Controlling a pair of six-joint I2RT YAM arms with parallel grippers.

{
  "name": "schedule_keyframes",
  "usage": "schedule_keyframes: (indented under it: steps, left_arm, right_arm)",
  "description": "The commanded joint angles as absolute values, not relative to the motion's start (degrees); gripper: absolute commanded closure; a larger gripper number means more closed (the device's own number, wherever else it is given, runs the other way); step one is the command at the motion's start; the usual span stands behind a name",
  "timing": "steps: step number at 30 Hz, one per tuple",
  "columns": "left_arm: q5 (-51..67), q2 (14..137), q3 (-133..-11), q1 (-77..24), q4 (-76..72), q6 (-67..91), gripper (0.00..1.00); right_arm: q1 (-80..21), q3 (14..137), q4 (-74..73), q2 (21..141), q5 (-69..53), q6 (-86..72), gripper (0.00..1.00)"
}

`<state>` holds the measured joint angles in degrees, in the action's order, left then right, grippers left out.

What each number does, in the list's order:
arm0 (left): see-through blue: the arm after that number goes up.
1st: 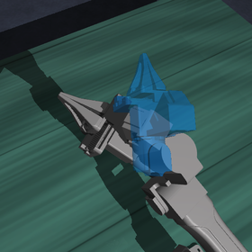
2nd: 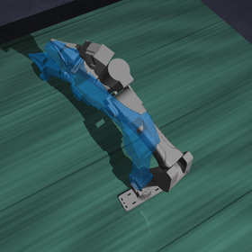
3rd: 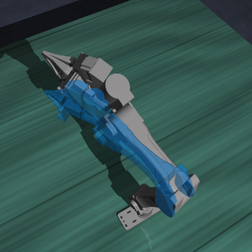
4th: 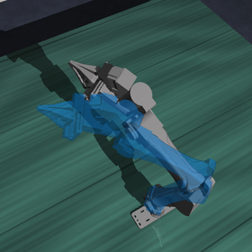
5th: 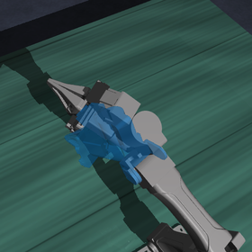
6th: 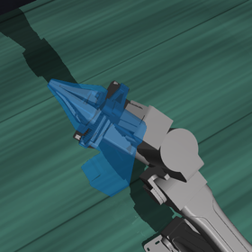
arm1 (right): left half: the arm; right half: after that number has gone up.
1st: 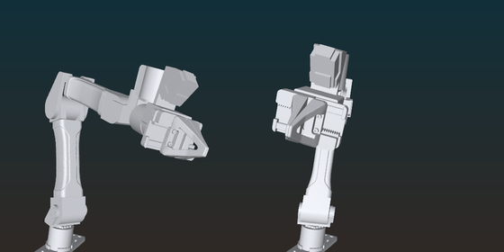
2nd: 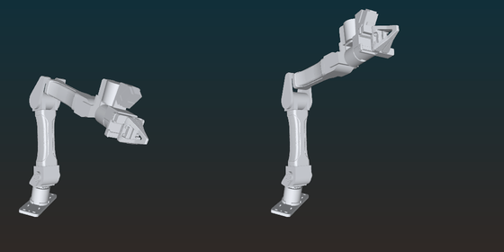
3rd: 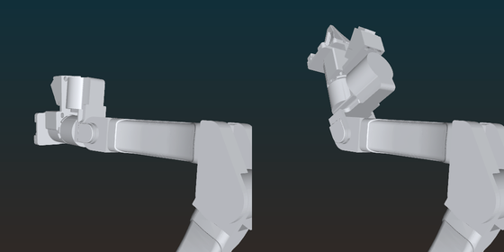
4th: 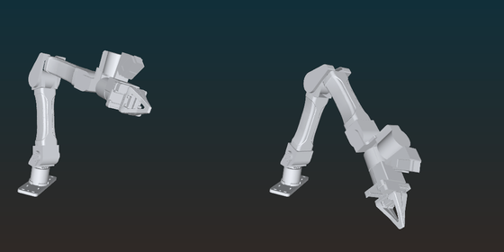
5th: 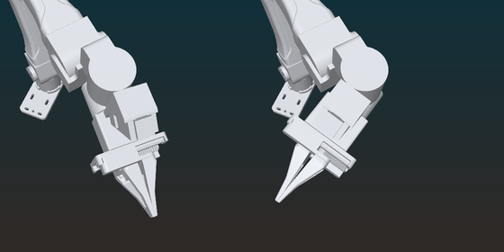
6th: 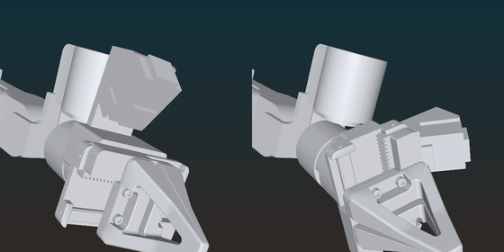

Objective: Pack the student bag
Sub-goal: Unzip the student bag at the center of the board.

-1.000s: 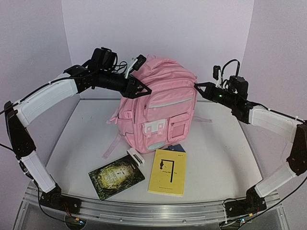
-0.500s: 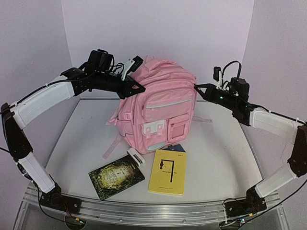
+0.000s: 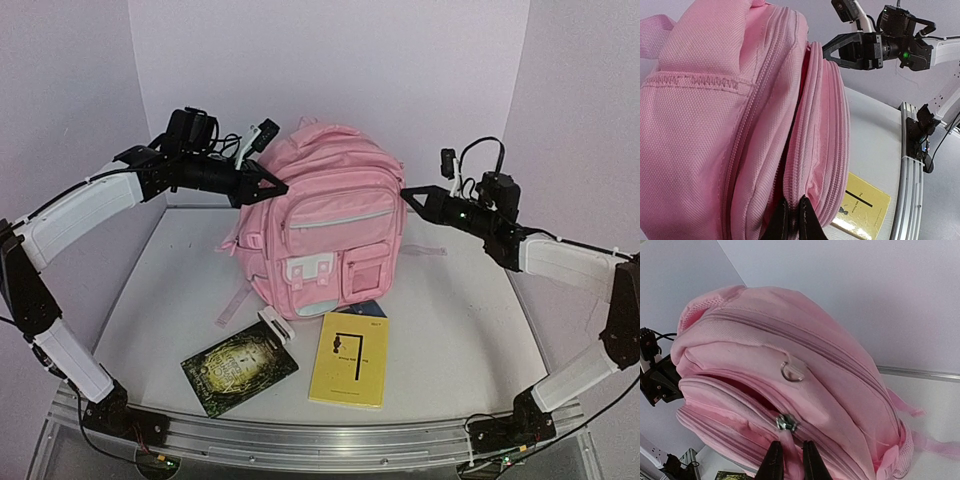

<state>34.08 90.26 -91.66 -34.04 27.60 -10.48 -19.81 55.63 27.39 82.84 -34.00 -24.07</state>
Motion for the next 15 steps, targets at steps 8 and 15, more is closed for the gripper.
schedule_keyframes:
  steps: [8,15]
  left_arm:
    - [43.67,87.24,-92.45,-31.23,33.37,-9.58,1.00]
    - [46.30,87.61,-92.80,-31.21,33.54,-9.51,1.00]
  right_arm:
    - [-16.15,51.79,12.63,77.13,-30.12,-33.26,0.46]
    - [-16.97,55.67,15.97,75.43,-31.23,-38.42,0.50]
